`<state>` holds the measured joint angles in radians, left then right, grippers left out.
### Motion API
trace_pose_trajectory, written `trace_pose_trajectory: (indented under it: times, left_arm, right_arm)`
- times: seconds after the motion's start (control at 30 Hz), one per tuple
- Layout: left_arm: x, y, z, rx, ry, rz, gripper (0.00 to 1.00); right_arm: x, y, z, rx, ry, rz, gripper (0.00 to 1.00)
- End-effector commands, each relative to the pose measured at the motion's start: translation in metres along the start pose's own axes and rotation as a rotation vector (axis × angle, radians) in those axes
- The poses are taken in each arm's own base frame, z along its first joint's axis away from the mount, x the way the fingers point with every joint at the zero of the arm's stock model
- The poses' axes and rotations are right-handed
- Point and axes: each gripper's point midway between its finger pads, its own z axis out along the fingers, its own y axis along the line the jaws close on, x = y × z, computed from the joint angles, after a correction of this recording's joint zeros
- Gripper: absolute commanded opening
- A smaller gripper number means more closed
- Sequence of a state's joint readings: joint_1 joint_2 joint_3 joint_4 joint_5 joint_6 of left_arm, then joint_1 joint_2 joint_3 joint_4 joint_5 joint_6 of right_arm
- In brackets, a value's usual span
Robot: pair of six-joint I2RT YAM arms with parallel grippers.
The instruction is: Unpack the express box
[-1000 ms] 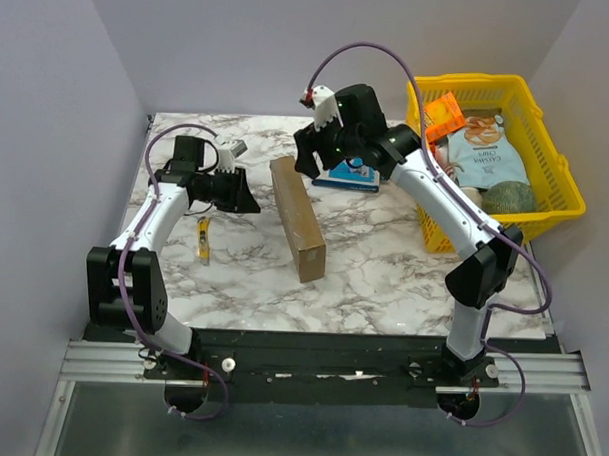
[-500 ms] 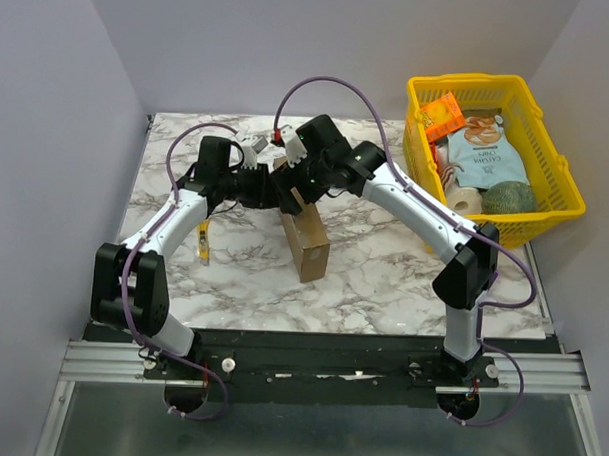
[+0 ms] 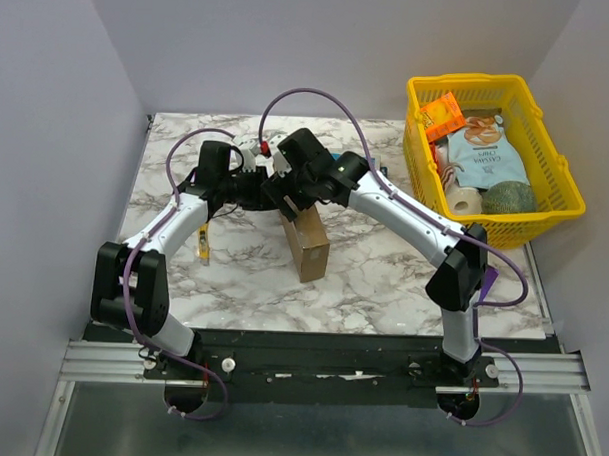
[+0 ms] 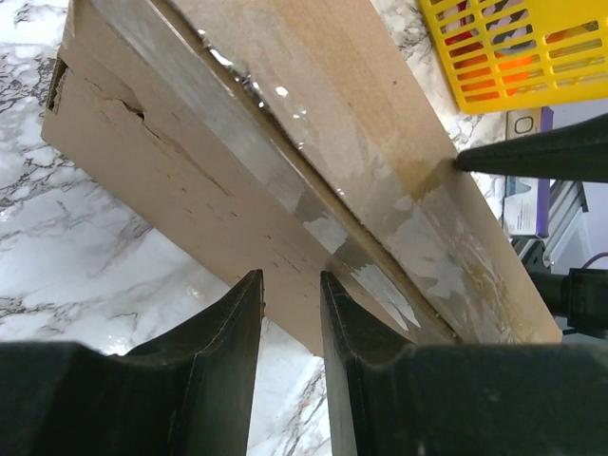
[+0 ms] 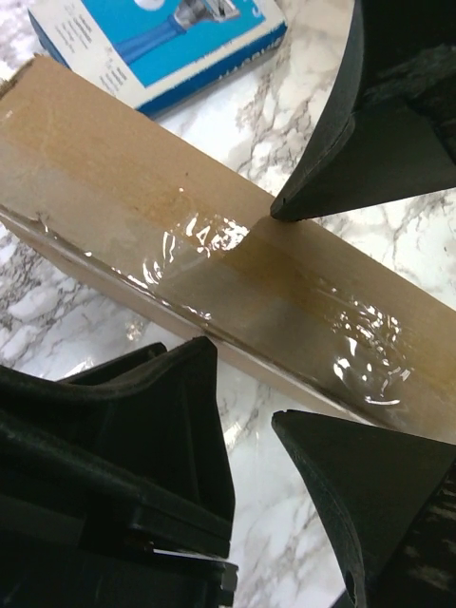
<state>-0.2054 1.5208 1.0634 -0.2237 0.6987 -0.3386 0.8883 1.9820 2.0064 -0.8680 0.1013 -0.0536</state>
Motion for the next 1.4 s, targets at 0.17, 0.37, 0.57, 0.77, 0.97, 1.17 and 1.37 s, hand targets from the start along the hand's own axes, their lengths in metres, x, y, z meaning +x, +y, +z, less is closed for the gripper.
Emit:
trace_pose_trajectory:
  times: [0.17, 0.37, 0.57, 0.77, 0.97, 1.17, 1.37]
  left_arm:
    - [0.002, 0.006, 0.008, -0.007, -0.008, -0.012, 0.39]
    - [0.002, 0.006, 0.010, 0.000, -0.006, -0.017, 0.38]
    - [0.005, 0.008, 0.012, -0.001, 0.002, -0.023, 0.38]
    - [0.007, 0.010, 0.013, -0.002, 0.009, -0.031, 0.38]
    - [0.012, 0.014, 0.015, -0.010, 0.022, -0.030, 0.38]
    - [0.017, 0.017, 0.016, -0.017, 0.031, -0.038, 0.38]
    - [0.020, 0.018, 0.016, -0.018, 0.035, -0.046, 0.38]
  right_arm:
    - [-0.001, -0.016, 0.001, 0.107, -0.004, -0.046, 0.88]
    - [0.008, -0.005, 0.007, 0.050, 0.025, -0.034, 0.86]
    - [0.010, 0.007, 0.008, -0.027, 0.038, -0.015, 0.83]
    - [0.008, 0.017, 0.005, -0.121, 0.030, -0.006, 0.72]
    - [0.003, 0.011, -0.002, -0.136, 0.016, 0.012, 0.67]
    - [0.000, 0.003, -0.003, -0.123, -0.006, -0.071, 0.46]
    - [-0.003, 0.000, -0.002, -0.047, 0.049, -0.185, 0.41]
